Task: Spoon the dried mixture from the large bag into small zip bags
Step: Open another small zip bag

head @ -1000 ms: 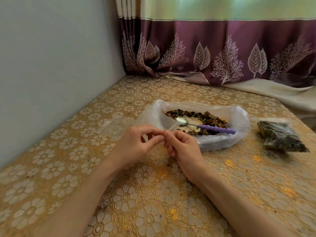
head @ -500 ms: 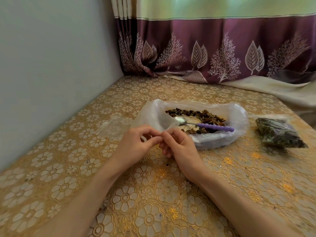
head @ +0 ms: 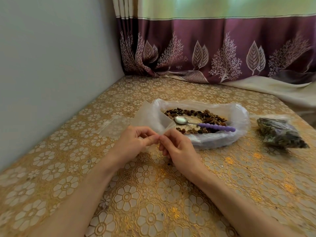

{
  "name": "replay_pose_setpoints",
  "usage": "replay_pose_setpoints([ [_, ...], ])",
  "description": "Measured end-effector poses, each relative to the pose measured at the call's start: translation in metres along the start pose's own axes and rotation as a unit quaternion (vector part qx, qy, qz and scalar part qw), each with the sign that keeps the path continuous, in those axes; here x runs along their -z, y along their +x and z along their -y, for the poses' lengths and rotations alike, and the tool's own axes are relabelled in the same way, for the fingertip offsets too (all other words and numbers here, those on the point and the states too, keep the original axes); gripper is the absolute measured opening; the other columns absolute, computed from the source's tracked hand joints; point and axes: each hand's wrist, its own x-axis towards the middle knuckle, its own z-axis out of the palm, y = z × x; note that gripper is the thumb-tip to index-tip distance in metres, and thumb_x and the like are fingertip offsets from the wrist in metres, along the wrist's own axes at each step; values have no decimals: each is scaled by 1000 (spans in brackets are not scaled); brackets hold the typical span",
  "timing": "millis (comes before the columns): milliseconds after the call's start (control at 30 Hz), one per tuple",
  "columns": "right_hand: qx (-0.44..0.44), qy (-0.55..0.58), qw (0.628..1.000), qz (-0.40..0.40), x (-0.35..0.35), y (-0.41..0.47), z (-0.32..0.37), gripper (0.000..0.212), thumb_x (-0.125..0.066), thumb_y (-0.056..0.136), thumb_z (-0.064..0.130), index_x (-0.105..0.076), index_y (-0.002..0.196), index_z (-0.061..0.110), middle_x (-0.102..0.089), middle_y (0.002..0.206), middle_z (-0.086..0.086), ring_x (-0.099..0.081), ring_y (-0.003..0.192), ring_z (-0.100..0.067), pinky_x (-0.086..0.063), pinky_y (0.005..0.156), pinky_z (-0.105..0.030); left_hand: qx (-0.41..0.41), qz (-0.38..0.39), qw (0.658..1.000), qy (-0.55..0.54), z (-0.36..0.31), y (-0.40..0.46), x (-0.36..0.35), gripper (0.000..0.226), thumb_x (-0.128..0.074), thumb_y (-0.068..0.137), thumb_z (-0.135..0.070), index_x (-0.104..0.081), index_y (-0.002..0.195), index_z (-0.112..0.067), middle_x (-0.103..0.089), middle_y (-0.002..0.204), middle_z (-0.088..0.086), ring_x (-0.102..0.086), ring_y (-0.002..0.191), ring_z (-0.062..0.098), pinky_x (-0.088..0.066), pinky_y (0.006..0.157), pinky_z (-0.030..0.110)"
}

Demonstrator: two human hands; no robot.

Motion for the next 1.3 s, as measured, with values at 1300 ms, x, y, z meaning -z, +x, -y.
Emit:
replay_pose_setpoints([
  [1300,98,-143,978,-113,7,7,16,15,-64,86,6,-74,97,10,-70,95,4,-64,85,-3,-50,80,-12,-279,-221,874,331,-10,-7,-16,19,-44,89,-21,-54,81,-7,-54,72,1,-48,62,13,-45,51,29],
])
